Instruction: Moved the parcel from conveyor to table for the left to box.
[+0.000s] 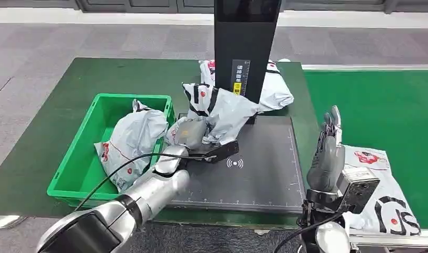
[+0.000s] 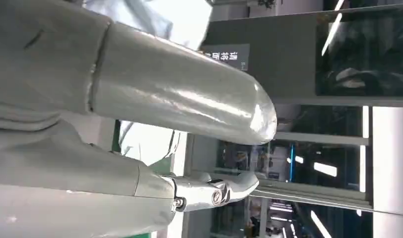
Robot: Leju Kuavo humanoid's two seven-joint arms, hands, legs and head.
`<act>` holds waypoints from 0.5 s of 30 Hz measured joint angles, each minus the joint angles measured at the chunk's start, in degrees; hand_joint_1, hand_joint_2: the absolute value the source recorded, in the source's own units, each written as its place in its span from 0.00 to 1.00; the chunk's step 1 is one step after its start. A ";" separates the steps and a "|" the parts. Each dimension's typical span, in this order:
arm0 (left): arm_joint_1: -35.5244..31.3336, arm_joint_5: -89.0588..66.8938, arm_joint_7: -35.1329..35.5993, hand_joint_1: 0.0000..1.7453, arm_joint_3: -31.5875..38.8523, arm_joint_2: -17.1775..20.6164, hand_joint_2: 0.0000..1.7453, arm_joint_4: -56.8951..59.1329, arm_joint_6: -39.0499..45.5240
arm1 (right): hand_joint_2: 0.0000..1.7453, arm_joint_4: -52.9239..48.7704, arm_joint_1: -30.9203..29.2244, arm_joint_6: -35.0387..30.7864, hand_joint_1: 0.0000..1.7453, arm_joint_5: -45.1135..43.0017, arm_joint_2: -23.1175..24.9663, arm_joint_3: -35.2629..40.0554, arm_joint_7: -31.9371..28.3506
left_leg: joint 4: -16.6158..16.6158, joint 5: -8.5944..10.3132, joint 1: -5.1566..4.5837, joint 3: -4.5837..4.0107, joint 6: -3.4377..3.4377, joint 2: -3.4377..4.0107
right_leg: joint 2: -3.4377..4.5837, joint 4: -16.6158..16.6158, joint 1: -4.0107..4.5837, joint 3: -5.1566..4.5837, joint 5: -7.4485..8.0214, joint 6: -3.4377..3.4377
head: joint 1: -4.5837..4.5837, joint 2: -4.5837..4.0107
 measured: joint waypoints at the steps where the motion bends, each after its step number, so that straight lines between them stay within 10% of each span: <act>1: 0.41 1.42 -2.69 1.00 1.03 0.13 1.00 -0.94 3.96 | 1.00 0.00 0.02 -0.31 0.00 0.53 0.09 0.00 0.26 | 0.00 0.00 0.00 -0.05 0.00 0.00 | 0.00 0.00 0.00 -0.06 0.00 0.00 | 0.00 0.00; 8: 6.66 7.30 -22.80 1.00 19.88 1.03 1.00 -16.01 12.12 | 1.00 0.00 1.72 -2.38 0.00 2.99 0.28 -0.66 0.28 | -0.01 -0.01 0.00 -0.08 -0.02 0.08 | 0.05 0.00 0.01 -0.16 0.00 -0.01 | 0.00 0.00; 15: 13.61 6.99 -23.75 1.00 32.37 1.88 1.00 -36.31 12.14 | 1.00 0.00 5.19 -1.99 0.00 5.26 1.31 -3.47 0.37 | -0.02 -0.02 0.02 -0.11 -0.02 0.07 | 0.06 0.00 0.02 -0.18 -0.02 -0.02 | 0.00 0.00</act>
